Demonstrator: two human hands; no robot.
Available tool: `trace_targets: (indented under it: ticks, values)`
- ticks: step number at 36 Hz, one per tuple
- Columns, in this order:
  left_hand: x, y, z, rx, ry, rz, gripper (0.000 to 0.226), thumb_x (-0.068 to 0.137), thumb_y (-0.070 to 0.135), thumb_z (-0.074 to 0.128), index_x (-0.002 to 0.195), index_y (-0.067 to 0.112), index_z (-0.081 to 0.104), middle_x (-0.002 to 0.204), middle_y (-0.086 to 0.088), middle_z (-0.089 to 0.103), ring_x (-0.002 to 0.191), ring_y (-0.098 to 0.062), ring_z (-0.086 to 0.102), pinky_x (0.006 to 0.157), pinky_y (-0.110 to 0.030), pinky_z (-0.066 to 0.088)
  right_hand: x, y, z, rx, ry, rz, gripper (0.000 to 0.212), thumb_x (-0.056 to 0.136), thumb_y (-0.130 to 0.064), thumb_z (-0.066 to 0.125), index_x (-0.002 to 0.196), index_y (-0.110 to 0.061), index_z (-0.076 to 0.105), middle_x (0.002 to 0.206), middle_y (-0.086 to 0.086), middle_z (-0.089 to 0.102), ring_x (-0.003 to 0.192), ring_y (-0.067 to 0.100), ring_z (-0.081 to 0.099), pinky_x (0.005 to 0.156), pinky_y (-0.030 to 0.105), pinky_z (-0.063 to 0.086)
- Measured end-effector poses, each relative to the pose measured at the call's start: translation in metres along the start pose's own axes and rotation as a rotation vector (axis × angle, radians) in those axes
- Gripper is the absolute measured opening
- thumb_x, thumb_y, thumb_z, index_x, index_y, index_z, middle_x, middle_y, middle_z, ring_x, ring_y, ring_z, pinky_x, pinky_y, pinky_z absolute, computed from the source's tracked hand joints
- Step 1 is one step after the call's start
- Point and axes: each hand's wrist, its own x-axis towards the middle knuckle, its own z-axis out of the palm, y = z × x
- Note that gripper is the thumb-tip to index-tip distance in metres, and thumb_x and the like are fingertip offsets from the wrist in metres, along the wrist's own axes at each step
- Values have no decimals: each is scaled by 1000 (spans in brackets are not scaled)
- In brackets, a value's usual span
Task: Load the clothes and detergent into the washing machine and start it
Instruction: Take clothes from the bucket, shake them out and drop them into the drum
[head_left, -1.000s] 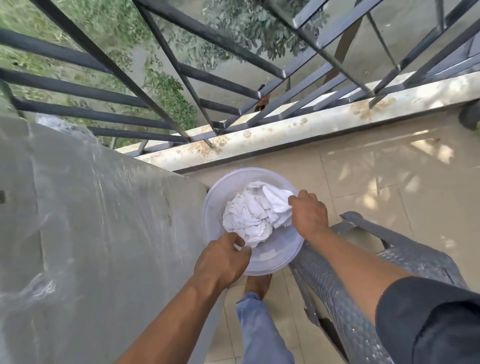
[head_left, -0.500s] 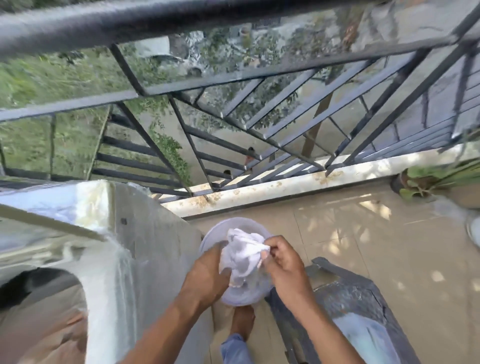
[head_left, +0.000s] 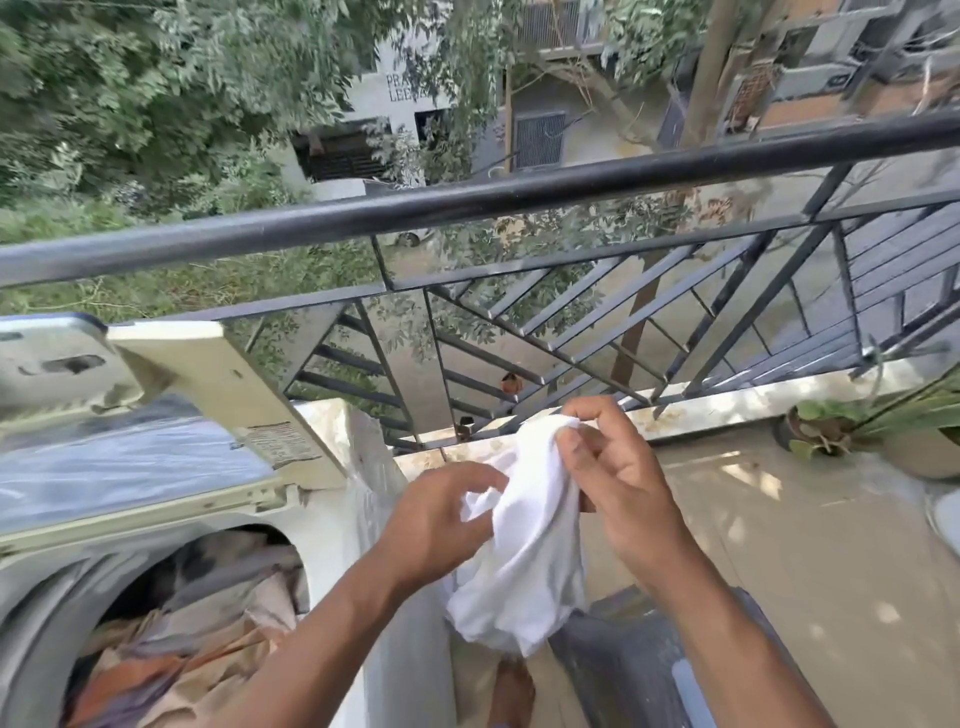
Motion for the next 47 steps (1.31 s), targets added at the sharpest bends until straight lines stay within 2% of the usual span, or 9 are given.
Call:
trace_targets:
  ticks: [4,13,18,24,30,32,36,40,47]
  values:
    - [-21,6,-16,-61,118,24,10,90,27,67,92,31,76,91,21,77,88,-5,73,83,-39,62,-8,-9,6,-197,75,-45,14,100,-39,57,110,-32,61,85,23,59,70,31,51,64,46,45]
    - [-59,32,-78,-106,289,160,12,101,19,70,95,28,66,86,21,72,76,-2,71,65,-26,54,-42,-36,0,-835,296,-218,7,105,-31,55,112,-34,55,82,-13,63,77,18,60,70,40,51]
    - [-63,70,-107,-266,344,289,5,99,19,65,97,24,65,91,11,71,78,-24,73,72,-50,63,-64,-41,15,-907,424,-209,19,103,-48,47,107,-31,56,93,-13,64,85,19,62,75,41,52]
    - [-84,110,-139,-615,331,360,11,107,11,59,99,17,60,95,-10,68,81,-32,72,69,-49,66,-100,-29,35,-590,302,-220,71,85,-77,57,141,-36,45,134,-16,53,118,14,59,94,41,51]
    - [-120,128,-183,-964,170,472,13,110,6,51,101,14,55,92,-4,71,76,-19,74,60,-30,61,-115,27,82,-585,185,216,134,53,-81,84,157,-50,6,160,-13,34,144,9,40,114,43,42]
    - [-132,125,-198,-1036,126,504,14,111,8,48,101,16,55,87,2,71,73,-16,73,60,-29,60,-112,40,100,-468,186,259,123,58,-68,90,156,-42,21,149,-14,50,132,6,53,107,34,48]
    - [-154,98,-225,-1115,132,505,12,107,13,49,101,20,57,90,-1,66,76,-22,64,62,-31,58,-102,36,137,-233,268,231,21,92,-17,80,105,-27,67,93,-13,77,90,13,72,72,18,55]
    - [-175,40,-244,-1159,246,365,14,107,13,51,100,22,57,104,-5,71,83,-19,69,68,-30,62,-95,19,159,34,338,362,17,100,-7,65,88,-19,62,80,9,64,76,24,61,67,36,45]
    - [-221,-82,-235,-847,587,-174,16,103,9,64,92,21,64,99,-6,71,93,-27,67,76,-37,61,-106,-15,197,253,196,252,36,101,-7,60,135,-19,62,120,9,76,104,31,75,72,43,62]
